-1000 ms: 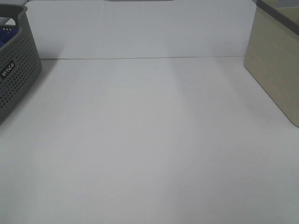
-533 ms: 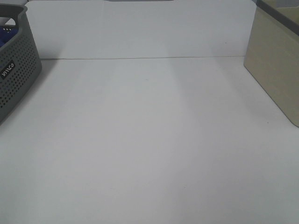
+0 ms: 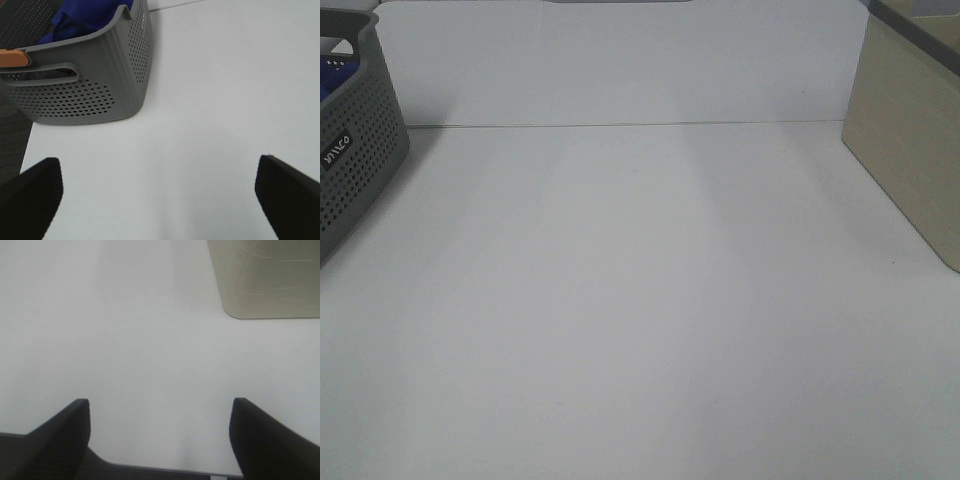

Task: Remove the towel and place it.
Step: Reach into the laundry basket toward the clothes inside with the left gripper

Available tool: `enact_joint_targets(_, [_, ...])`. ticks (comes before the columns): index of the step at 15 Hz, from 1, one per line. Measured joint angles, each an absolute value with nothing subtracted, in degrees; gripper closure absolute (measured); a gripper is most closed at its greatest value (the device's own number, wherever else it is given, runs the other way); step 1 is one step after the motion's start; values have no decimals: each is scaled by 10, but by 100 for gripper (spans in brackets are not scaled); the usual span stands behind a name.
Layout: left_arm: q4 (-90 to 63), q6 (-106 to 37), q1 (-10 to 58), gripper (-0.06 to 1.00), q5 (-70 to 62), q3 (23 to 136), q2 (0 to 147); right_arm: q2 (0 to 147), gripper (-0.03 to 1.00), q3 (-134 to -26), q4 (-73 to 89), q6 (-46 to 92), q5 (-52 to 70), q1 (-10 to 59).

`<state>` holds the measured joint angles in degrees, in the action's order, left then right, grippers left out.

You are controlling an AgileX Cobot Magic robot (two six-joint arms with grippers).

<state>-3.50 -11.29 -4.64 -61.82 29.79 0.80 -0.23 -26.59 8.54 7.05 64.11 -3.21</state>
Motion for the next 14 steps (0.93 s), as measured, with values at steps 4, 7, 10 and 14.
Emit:
enact_joint_targets(4, [-9, -82, -46, -5, -618, 298, 8, -2, 22, -266, 85, 70, 641, -32])
enact_joint_targets(7, [0, -75, -46, -5, -618, 298, 8, -2, 22, -266, 85, 70, 641, -32])
enact_joint_targets(10, [0, -75, -46, -5, -618, 298, 8, -2, 22, -266, 85, 70, 641, -32])
enact_joint_targets(14, [0, -75, -46, -5, -618, 298, 8, -2, 22, -266, 85, 70, 641, -32])
